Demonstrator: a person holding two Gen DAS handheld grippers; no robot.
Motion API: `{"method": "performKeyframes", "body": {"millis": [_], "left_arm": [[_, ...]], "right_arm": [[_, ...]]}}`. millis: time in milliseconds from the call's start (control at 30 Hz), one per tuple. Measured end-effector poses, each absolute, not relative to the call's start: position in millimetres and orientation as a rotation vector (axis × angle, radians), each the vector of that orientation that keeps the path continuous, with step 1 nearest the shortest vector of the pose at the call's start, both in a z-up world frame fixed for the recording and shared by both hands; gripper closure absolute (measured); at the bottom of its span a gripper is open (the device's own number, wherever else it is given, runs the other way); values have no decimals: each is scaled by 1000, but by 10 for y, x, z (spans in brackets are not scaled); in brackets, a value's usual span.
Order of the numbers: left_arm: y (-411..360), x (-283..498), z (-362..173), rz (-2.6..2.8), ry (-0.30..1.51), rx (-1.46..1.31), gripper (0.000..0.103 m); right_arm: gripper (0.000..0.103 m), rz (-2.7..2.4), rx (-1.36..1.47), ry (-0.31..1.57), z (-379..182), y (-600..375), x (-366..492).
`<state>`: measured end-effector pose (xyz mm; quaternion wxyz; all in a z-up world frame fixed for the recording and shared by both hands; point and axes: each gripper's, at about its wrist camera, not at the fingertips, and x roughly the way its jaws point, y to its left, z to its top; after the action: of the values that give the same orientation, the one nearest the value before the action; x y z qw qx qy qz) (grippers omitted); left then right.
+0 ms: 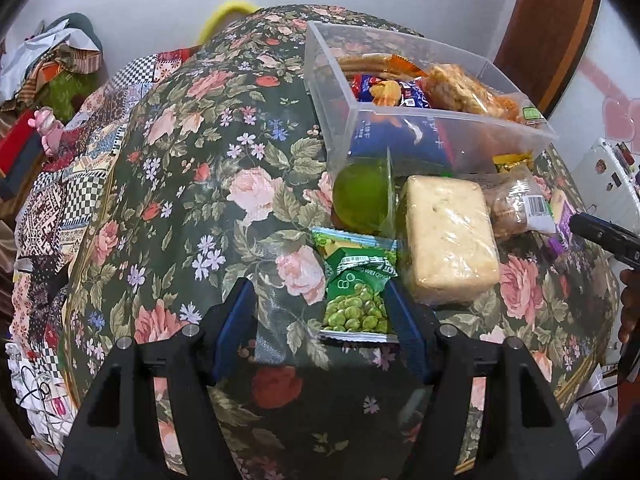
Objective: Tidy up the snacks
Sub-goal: 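Grasp the purple-labelled bar with the right tool while the left tool grasps the green pea snack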
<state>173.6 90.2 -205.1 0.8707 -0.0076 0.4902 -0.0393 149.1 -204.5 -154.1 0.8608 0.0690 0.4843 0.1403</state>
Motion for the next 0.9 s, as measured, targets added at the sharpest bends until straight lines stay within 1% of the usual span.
{"method": "performKeyframes", "body": {"millis": [233, 267, 333, 400, 467, 500, 567, 633, 667, 700, 767, 833, 900], "left_arm": [[761, 1809, -2163, -80, 1016, 1, 37], [769, 1808, -2164, -81, 1007, -10, 39], [774, 1796, -2174, -108, 1000, -38, 57], [754, 1768, -2170, -126, 990, -48, 64], [736, 1743, -2173, -116, 976, -37, 65], [739, 1741, -2176, -113, 973, -43, 66], [761, 1728, -2170, -109, 974, -64, 68], [791, 1704, -2157, -104, 977, -84, 70], [793, 1691, -2150, -102, 976, -85, 71], [789, 1677, -2142, -99, 975, -80, 72], [777, 1629, -2102, -88, 969, -64, 74], [786, 1598, -2053, -87, 961, -64, 82], [810, 1571, -1985, -83, 952, -74, 85]], "right_arm": [[24, 271, 154, 1028, -1635, -1958, 1720], [24, 269, 150, 1033, -1656, -1939, 1718], [24, 262, 133, 1043, -1716, -1913, 1733], [24, 263, 102, 1026, -1747, -1894, 1680], [26, 262, 56, 1017, -1751, -1877, 1623], [27, 260, 31, 1013, -1749, -1872, 1574], [36, 254, 7, 1008, -1747, -1895, 1500], [54, 239, 0, 1000, -1734, -1944, 1455], [58, 231, 16, 997, -1735, -2000, 1437], [61, 227, 51, 995, -1738, -2082, 1426], [61, 234, 92, 997, -1743, -2147, 1440], [61, 227, 96, 994, -1729, -2167, 1431], [61, 227, 97, 987, -1695, -2179, 1392]]}}
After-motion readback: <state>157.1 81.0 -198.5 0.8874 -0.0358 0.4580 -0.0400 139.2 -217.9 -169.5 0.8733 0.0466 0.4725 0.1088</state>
